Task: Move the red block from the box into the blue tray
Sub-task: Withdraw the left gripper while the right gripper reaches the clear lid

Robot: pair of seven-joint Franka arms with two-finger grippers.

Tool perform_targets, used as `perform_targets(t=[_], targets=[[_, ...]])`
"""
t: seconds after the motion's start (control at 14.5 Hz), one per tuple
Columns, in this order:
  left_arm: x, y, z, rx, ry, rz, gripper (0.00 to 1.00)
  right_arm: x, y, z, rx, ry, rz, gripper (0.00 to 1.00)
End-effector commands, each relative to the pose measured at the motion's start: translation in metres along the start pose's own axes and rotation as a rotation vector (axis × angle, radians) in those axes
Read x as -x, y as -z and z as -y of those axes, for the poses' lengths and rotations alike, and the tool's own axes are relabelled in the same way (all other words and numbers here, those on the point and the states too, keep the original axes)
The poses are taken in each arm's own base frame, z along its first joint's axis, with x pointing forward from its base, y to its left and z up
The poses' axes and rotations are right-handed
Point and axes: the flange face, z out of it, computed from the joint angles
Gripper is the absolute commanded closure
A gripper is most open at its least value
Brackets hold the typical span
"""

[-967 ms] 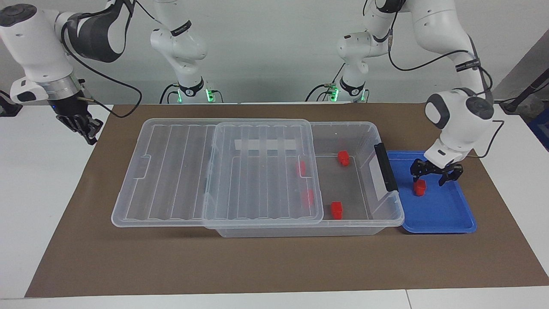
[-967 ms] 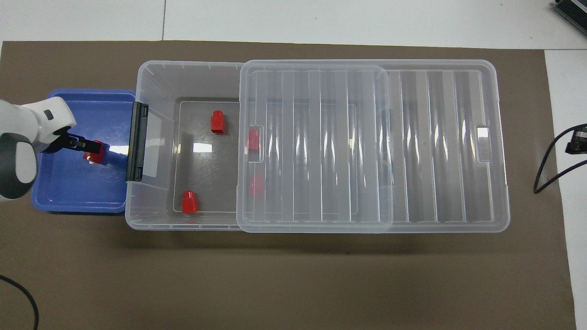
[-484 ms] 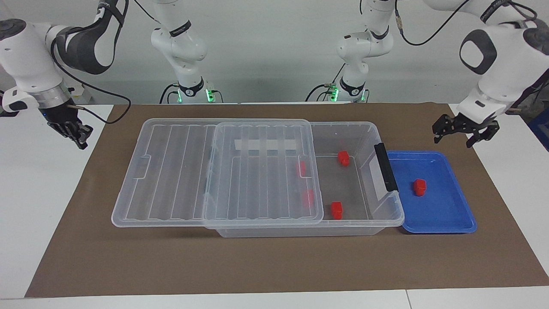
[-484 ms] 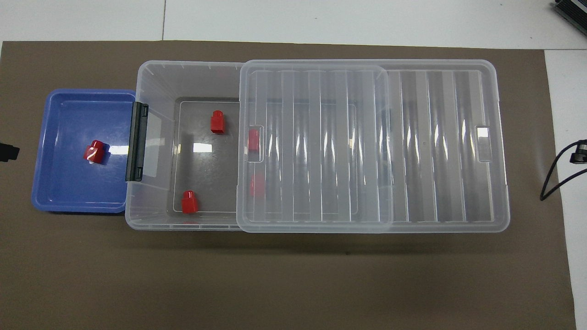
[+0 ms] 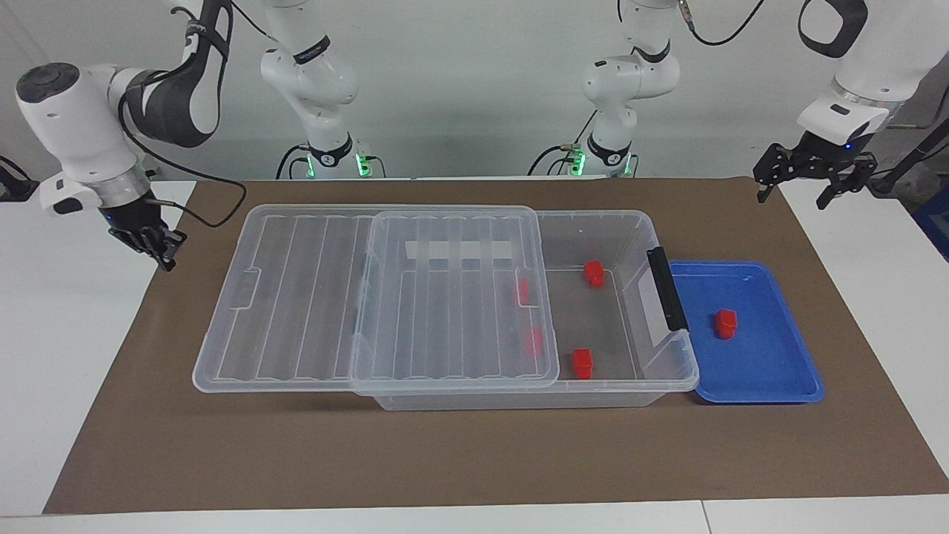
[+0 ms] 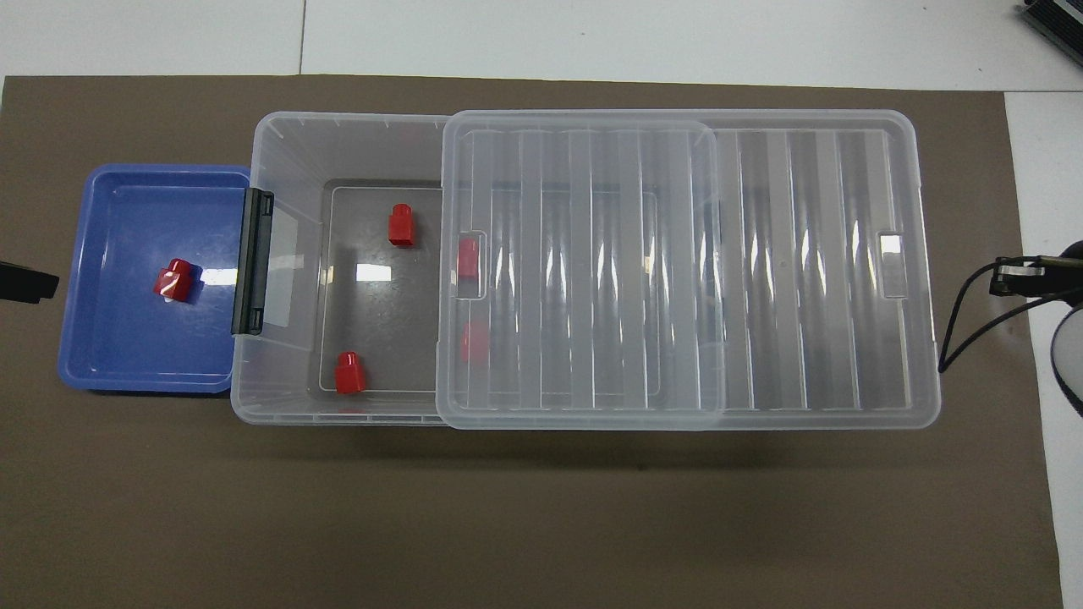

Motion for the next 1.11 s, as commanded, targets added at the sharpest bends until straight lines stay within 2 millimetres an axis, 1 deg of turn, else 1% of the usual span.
perform_targets(t=[0.0,0.07,0.14,0.28,0.41,0.48,0.55,0.62,0.69,0.76,0.9,1.04], targets=[[-0.004,-0.007,-0.017,0.024,0.01,0.043,0.0,0.003,-0.003,0.025,-0.036,0.063,-0.001,1.0],[-0.01,-0.011,-0.029,0.033,-0.003,0.07,0.0,0.005,-0.006,0.029,-0.038,0.07,0.005,1.0],[-0.015,-0.019,-0.029,0.035,0.021,0.103,0.0,0.007,-0.007,0.033,-0.039,0.088,0.005,1.0],[-0.013,-0.008,-0.029,0.035,0.04,0.118,0.0,0.011,-0.012,0.035,-0.038,0.104,0.009,1.0],[-0.006,-0.001,-0.032,0.041,0.038,0.126,0.0,0.012,-0.012,0.048,-0.042,0.127,0.011,1.0],[-0.004,-0.001,-0.033,0.042,0.038,0.132,0.0,0.012,-0.012,0.05,-0.042,0.13,0.009,1.0],[-0.003,0.002,-0.035,0.042,0.037,0.123,0.0,0.012,-0.011,0.057,-0.056,0.136,0.009,1.0],[0.0,0.002,-0.036,0.044,0.035,0.128,0.0,0.013,-0.011,0.068,-0.075,0.144,0.009,1.0],[0.001,0.003,-0.033,0.044,0.04,0.125,0.0,0.013,-0.009,0.075,-0.094,0.142,0.007,1.0],[0.001,0.004,-0.029,0.041,0.046,0.114,0.0,0.015,-0.009,0.087,-0.106,0.156,0.009,1.0],[0.005,0.003,-0.022,0.042,0.061,0.117,0.0,0.019,-0.008,0.115,-0.113,0.206,0.009,1.0],[0.005,0.003,-0.02,0.041,0.064,0.115,0.0,0.026,-0.006,0.145,-0.118,0.253,0.013,1.0]])
